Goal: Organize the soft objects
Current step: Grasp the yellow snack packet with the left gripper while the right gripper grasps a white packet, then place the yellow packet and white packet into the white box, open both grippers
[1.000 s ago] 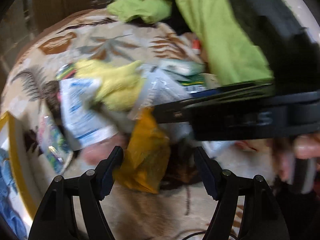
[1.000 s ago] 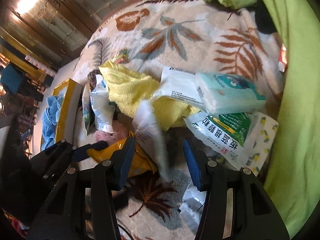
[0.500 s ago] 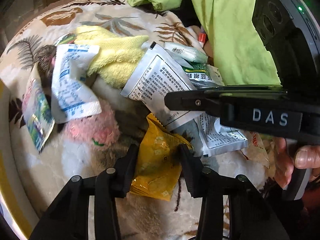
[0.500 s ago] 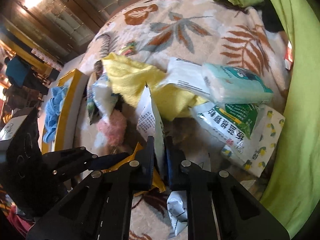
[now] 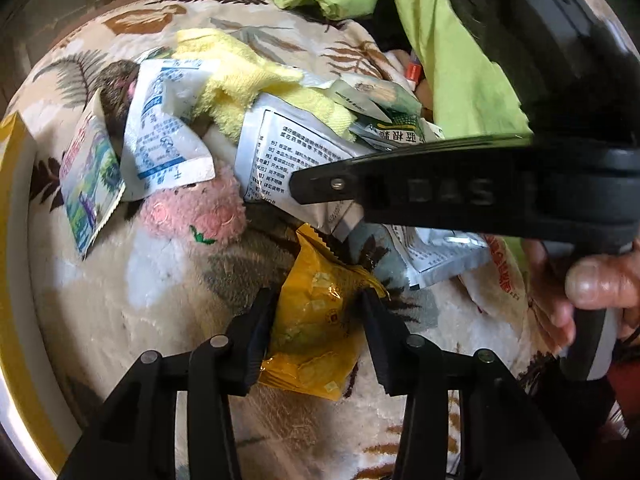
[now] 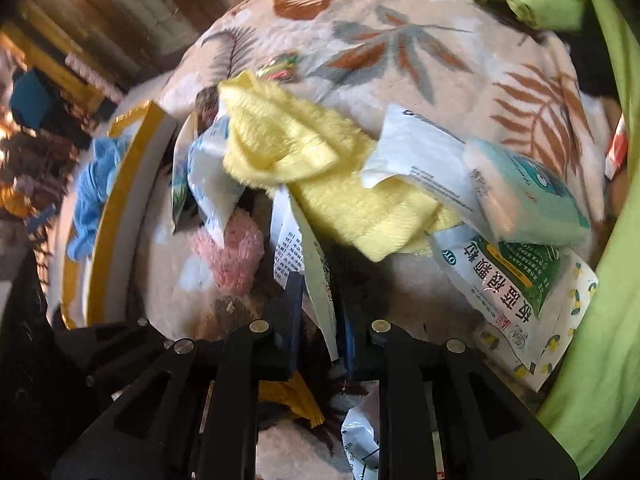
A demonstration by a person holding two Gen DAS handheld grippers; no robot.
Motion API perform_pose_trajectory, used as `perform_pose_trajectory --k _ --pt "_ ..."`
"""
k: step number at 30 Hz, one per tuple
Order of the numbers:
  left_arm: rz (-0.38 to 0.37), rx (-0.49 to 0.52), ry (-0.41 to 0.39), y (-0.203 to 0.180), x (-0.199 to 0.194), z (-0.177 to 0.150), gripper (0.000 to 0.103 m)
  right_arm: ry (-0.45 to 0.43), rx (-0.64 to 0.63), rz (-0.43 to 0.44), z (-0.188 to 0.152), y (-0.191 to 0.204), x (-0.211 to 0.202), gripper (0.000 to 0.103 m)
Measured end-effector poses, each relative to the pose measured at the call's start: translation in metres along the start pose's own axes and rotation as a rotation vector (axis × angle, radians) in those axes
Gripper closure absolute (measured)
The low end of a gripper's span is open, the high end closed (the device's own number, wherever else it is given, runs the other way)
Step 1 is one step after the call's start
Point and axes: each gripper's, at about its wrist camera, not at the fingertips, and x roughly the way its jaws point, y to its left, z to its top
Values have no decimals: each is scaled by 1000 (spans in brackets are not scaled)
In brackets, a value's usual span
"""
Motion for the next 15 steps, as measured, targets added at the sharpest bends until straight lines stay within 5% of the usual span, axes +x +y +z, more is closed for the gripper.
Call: perform_pose_trajectory --k 7,15 --pt "-12 -68 -3 19 -23 -13 63 -34 143 191 -12 -22 -23 93" --pt "-19 -138 -129 51 -102 -22 63 -78 237 435 -8 -5 -50 93"
